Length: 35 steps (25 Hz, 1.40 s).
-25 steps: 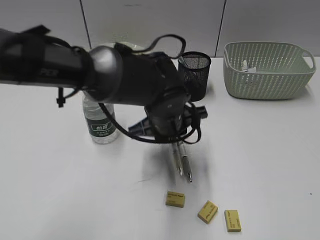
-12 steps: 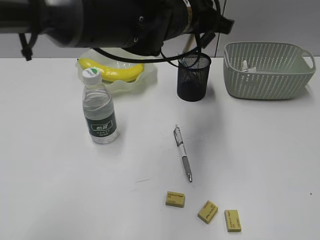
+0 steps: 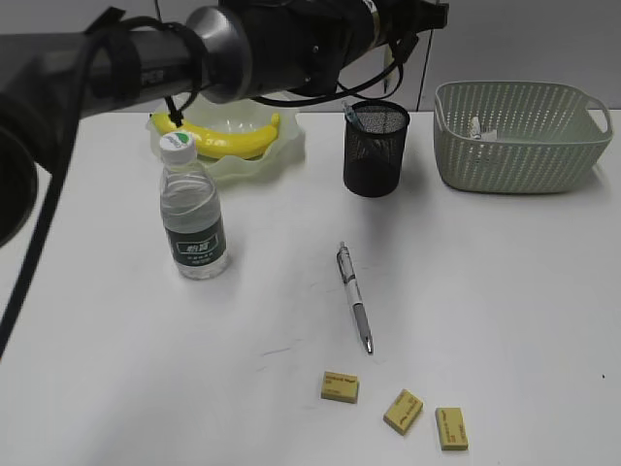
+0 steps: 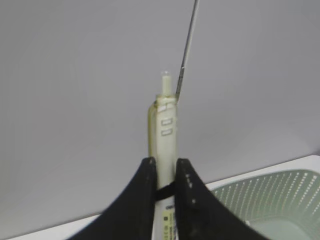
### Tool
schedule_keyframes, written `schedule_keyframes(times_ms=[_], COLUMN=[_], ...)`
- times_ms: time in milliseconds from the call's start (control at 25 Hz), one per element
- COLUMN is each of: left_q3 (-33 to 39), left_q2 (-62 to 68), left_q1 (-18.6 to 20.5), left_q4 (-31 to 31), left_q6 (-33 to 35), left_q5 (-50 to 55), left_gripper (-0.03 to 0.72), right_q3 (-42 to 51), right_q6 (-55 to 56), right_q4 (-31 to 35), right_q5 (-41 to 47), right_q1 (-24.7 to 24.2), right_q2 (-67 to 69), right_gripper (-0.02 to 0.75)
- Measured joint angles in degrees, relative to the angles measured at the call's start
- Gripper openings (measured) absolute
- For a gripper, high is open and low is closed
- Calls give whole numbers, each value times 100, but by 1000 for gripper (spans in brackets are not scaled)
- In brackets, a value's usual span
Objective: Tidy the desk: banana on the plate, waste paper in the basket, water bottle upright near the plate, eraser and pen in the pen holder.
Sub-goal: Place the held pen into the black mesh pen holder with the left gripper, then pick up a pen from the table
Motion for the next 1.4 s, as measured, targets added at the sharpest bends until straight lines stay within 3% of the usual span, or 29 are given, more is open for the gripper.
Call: schedule_keyframes(times_ms=[160, 400, 680, 840, 920, 1000, 1160, 1400], left_q3=[-485, -532, -543, -543, -543, -543, -318, 1262], left_q2=[490, 898, 910, 765, 486, 13, -1000, -2222], left_q1=[0, 6, 6, 6, 18, 62, 257, 827], left_q4=[11, 11, 27, 27, 16, 66, 61, 51], left_q6=[-20, -40, -47, -47, -57, -57, -60, -60], left_q5=[-57, -219, -279, -354, -681, -1684, -3621, -5060], left_gripper=[64, 82, 337, 375, 368, 331, 170, 119], right_q3=[0, 0, 0, 0, 0, 0, 0, 0], right_q6=[0, 0, 0, 5, 5, 5, 5, 5], right_q4=[0, 0, 0, 0, 0, 0, 0, 0], right_q5=[0, 0, 0, -5, -5, -5, -5, -5], right_q1=[0, 0, 0, 0, 0, 0, 0, 0], right_q2=[0, 0, 0, 0, 0, 0, 0, 0], right_gripper=[415, 414, 414, 414, 414, 414, 414, 411])
